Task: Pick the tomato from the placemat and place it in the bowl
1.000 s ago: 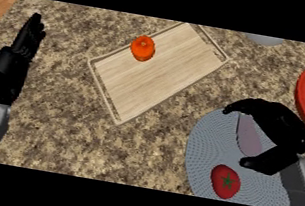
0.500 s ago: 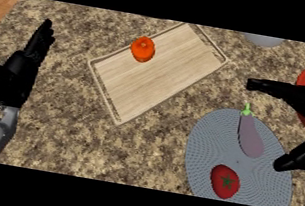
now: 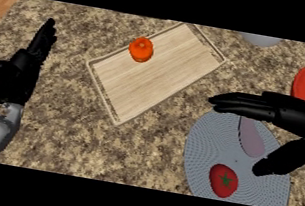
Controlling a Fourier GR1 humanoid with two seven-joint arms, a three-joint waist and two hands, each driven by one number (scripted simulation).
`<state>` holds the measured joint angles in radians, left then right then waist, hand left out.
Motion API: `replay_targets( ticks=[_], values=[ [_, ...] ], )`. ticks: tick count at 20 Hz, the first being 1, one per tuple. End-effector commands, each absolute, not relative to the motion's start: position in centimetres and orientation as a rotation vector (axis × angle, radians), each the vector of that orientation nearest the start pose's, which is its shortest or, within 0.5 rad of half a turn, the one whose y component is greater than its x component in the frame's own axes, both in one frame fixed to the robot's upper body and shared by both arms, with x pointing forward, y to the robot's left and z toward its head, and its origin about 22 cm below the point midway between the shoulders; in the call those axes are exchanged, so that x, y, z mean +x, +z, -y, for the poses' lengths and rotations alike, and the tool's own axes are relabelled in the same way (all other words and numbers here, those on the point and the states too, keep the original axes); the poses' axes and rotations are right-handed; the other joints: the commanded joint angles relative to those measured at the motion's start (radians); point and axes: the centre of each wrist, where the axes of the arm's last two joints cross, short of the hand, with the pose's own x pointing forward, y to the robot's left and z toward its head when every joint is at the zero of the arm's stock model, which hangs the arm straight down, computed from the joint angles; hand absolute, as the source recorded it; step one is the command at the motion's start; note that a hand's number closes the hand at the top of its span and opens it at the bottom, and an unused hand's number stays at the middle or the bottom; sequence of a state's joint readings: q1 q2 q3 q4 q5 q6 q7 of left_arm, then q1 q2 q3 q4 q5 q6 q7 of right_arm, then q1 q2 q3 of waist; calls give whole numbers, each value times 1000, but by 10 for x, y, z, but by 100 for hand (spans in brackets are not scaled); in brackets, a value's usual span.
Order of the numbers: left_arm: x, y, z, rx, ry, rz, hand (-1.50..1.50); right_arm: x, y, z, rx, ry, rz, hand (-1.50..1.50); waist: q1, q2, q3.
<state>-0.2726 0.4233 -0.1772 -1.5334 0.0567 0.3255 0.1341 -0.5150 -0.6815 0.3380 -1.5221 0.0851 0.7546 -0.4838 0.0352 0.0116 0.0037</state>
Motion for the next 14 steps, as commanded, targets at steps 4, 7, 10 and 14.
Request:
replay_targets(
  ticks=[4, 7, 10, 14],
  values=[
    [293, 70, -261, 374, -176, 1657, 0, 318, 141, 254, 665, 1880, 1527, -150, -4, -2, -2],
    [289, 76, -259, 359, -199, 1660, 0, 313, 126, 252, 641, 1957, 1496, -150, -2, -5, -2],
    [286, 78, -261, 372, -198, 1653, 0, 296, 105, 232, 604, 2061, 1463, -150, -16, -10, -3],
    [283, 74, -249, 364, -180, 1644, 0, 306, 90, 247, 461, 2170, 1356, -150, -16, -8, -3]
  ],
)
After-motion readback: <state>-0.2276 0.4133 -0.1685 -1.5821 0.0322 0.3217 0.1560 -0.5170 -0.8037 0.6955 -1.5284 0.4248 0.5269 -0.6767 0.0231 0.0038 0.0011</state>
